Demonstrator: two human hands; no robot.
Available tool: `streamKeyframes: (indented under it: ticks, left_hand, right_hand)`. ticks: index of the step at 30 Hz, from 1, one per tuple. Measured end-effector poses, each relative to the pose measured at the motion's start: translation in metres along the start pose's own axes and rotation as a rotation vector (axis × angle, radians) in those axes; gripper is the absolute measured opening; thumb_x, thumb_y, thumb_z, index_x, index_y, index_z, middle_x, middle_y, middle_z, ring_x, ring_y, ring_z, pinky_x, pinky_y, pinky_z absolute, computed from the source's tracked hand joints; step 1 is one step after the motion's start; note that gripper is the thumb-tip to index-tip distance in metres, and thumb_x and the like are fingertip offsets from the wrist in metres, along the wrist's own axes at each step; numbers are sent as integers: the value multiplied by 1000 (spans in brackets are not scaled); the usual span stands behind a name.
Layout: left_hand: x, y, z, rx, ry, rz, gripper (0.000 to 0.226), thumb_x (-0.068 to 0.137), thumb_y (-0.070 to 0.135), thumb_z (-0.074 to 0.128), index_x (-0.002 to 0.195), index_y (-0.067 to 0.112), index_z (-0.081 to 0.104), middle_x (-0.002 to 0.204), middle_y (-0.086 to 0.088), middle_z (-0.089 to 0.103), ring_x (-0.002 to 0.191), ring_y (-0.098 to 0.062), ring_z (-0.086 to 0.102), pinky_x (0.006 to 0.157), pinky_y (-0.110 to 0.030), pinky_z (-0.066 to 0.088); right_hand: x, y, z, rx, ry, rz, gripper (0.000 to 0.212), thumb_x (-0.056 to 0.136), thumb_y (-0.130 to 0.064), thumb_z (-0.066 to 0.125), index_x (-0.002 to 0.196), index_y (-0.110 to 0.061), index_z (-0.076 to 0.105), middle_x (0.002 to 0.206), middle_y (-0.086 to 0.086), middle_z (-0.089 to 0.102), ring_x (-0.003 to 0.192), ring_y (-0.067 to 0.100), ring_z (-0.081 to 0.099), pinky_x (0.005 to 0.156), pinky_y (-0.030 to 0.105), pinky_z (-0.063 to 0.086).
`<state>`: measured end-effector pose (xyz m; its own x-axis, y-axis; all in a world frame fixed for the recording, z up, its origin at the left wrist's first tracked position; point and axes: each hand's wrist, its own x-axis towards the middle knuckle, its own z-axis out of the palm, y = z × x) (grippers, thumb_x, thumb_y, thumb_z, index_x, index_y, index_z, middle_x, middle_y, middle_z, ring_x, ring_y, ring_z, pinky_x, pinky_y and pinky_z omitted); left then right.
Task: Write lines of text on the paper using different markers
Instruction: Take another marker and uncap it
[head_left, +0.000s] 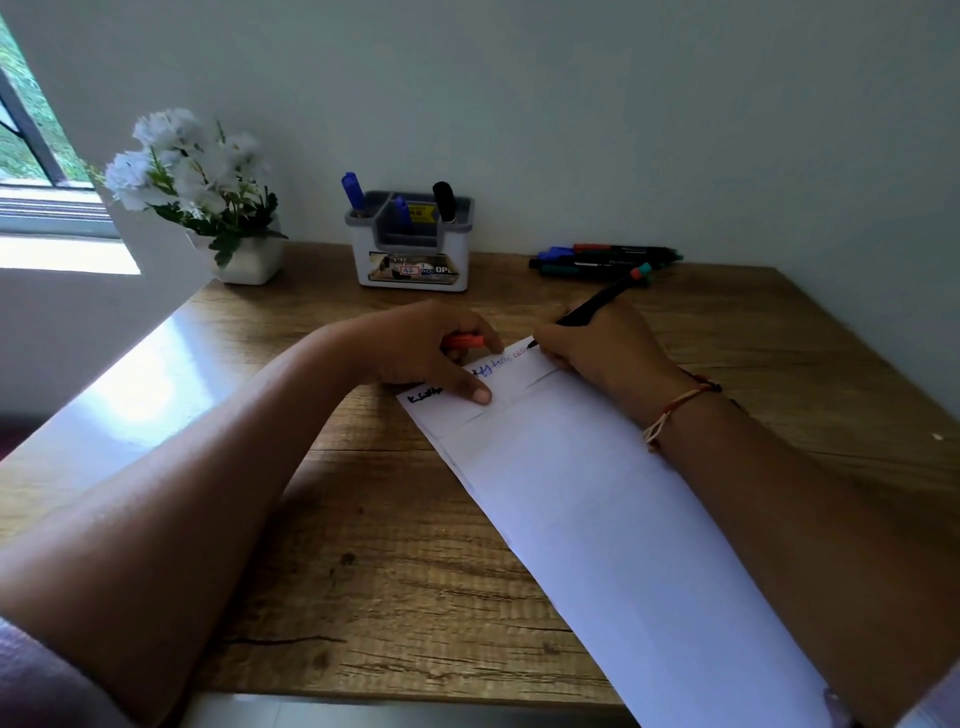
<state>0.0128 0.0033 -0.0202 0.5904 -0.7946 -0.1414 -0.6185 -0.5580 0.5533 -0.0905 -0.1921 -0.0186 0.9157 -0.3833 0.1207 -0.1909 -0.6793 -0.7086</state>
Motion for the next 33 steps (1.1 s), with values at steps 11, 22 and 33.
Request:
streamKeyframes:
  ticks: [11, 22, 33]
  left_hand:
    - [-1, 1, 0, 16, 0, 4, 57, 67, 55, 82, 116, 55, 54, 114, 22, 53, 100, -4, 55, 75, -20, 44]
    - [0, 0, 0, 1, 2, -5, 58, 68, 54, 83, 119, 53, 56, 112, 24, 54, 99, -3, 56, 72, -20, 44]
    - [0, -1, 0, 3, 2, 1, 57, 67, 55, 83, 117, 54, 56, 112, 24, 55, 98, -2, 56, 72, -18, 43]
  right_hand:
    - [1, 2, 1, 0, 20, -5, 22, 83, -22, 65, 66, -13, 56, 64, 1, 54, 62, 15, 51, 52, 26, 36]
    - [-3, -2, 0, -16, -100, -90, 16, 85, -27, 66, 78, -12, 67, 73, 6, 63, 71, 19, 59, 56, 28, 41]
    - [5, 8, 3, 121, 32, 11, 14, 87, -24, 65, 84, -10, 65, 71, 3, 63, 61, 11, 57, 56, 24, 41]
